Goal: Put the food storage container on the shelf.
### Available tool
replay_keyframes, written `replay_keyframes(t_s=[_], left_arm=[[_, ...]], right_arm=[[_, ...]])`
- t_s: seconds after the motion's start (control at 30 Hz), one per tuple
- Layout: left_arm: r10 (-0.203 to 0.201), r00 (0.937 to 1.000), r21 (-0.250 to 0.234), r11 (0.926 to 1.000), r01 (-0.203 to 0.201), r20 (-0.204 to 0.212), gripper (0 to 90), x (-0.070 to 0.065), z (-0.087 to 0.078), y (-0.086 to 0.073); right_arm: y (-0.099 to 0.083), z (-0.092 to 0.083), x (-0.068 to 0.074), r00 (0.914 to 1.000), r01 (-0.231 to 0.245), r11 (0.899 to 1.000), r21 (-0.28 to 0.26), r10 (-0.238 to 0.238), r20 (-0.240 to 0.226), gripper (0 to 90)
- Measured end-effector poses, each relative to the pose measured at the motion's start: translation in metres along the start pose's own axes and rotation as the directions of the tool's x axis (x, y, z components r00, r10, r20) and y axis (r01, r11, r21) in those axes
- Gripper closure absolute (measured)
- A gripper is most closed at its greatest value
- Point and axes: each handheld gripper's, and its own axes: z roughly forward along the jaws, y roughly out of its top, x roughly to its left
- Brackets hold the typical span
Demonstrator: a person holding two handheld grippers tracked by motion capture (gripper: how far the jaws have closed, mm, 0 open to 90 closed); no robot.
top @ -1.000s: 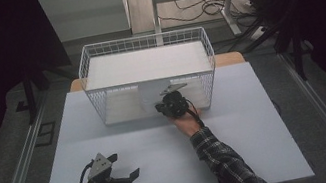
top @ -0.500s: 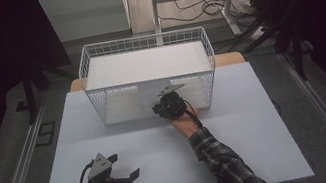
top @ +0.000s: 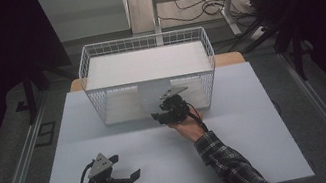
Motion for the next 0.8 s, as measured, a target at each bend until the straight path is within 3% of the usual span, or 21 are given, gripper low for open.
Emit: replay_keyframes(t_s=[0.63,0.8], left_arm=[[-0.031,0.9994,0.000,0.9995,0.031,0.017,2.4,0.002,0.000,0.000],[-0.032,0.9993,0.000,0.9995,0.032,0.018,2.4,0.003,0.000,0.000]], right_arm=[[-0.014,-0.026,0.011,0.9976,0.046,0.999,0.008,-0.046,-0.053,22.5],[-0.021,-0.031,0.011,0.9973,0.037,0.999,0.016,-0.036,-0.064,17.9]])
